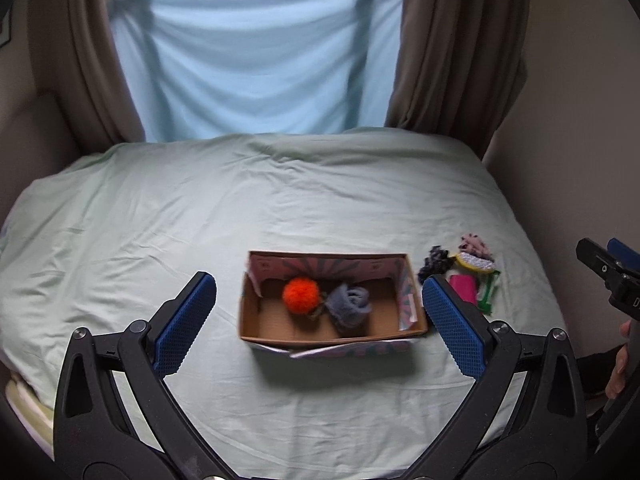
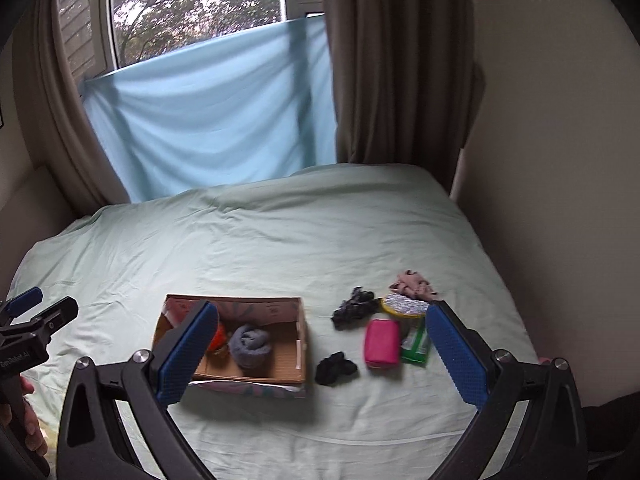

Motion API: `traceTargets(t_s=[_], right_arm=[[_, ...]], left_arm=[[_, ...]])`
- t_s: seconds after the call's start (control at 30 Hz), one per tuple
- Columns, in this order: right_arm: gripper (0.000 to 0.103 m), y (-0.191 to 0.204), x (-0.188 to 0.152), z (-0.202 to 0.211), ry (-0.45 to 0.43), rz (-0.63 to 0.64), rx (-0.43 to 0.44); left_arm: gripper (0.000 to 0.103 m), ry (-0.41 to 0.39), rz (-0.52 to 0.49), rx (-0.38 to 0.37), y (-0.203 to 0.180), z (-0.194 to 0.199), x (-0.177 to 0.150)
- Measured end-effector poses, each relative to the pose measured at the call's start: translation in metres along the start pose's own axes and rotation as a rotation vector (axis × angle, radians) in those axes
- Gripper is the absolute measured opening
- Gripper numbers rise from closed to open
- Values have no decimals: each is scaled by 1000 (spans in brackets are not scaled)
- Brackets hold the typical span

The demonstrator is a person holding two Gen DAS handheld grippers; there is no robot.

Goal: Organize soft objects
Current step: 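Move both tools toward the pink pouch and pink cloth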

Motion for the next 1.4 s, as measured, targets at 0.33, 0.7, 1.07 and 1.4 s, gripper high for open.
traceTargets(t_s=[0.33, 0.7, 1.07, 1.4], right_arm=[[103, -98, -7, 17, -31, -26, 4], [103, -192, -3, -16, -4, -4, 58], [103, -238, 6, -102, 37, 50, 120], [103, -247, 0, -215, 78, 53, 179]], left_arm=[[103, -1, -1, -13, -103, -4, 0], [103, 30, 24, -15, -201, -58, -6], [103, 132, 2, -16, -261, -156, -37], [102, 271, 3, -50, -297, -280, -82]])
Point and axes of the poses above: each gripper's, at about its wrist camera, not at the fingertips, and z roughly against the way its jaws point, y to its left, x to its top, the point moved 6 cm from there along -z, roughly the way its jaws point
